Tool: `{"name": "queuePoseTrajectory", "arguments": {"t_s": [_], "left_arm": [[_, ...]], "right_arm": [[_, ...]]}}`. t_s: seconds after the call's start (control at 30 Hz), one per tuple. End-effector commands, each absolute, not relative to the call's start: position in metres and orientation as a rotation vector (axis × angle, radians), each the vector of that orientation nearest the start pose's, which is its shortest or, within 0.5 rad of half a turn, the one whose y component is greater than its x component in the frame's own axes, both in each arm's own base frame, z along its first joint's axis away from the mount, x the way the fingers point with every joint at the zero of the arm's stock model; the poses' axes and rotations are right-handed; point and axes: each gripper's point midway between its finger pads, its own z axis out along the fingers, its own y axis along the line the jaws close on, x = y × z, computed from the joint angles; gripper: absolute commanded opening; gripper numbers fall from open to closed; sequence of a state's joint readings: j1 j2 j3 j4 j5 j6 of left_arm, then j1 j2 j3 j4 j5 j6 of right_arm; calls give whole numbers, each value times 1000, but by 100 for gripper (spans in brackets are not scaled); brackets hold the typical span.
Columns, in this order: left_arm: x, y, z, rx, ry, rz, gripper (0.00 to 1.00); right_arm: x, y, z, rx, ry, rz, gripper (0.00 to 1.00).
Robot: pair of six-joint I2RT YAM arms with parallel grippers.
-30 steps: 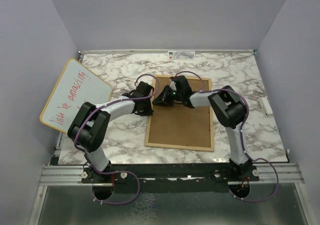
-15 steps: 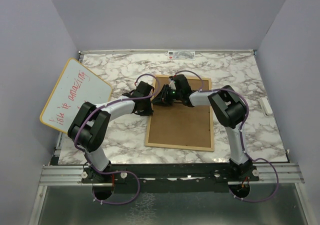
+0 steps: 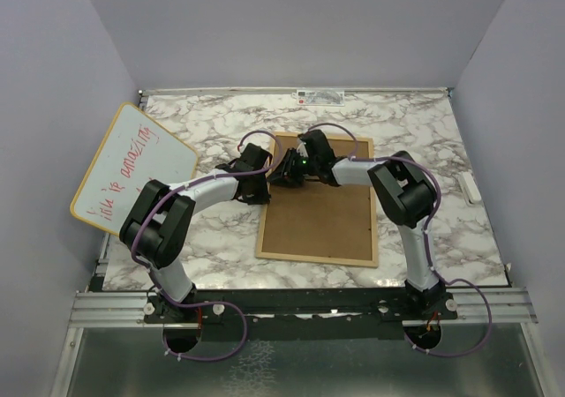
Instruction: Put the photo into the frame
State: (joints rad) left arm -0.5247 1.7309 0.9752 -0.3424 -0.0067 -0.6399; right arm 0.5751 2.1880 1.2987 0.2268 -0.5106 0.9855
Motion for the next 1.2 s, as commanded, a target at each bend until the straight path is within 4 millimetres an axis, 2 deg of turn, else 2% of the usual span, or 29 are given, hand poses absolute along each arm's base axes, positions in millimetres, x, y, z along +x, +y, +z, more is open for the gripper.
{"name": "queuePoseTrajectory", "arguments": {"t_s": [0.0,0.1,0.27,0.33,0.5,0.63,0.67,0.83,1.07,1.17], "left_arm": [[234,-129,-61,-177,2992,125,10],[235,-130,-59,-181,2984,119,10],[246,-134,-49,-172,2949,80,10],[253,-139,-44,-148,2933,45,11],[286,-164,-16,-67,2847,-120,25],[319,-179,13,-39,2763,-242,36],[327,-181,20,-47,2741,-266,38],[361,-190,46,-64,2672,-415,46],[408,-202,50,1,2631,-437,60],[433,-207,49,41,2604,-419,65]], "right_arm": [[343,307,-70,385,2846,682,29],[348,289,-61,410,2827,553,29],[357,267,-31,445,2772,518,29],[363,262,-13,446,2739,543,29],[386,247,44,462,2617,562,29],[396,221,80,520,2543,506,30],[399,210,86,547,2525,462,30],[398,164,99,621,2498,360,33],[401,141,100,664,2521,321,36],[401,108,96,786,2493,222,48]]}}
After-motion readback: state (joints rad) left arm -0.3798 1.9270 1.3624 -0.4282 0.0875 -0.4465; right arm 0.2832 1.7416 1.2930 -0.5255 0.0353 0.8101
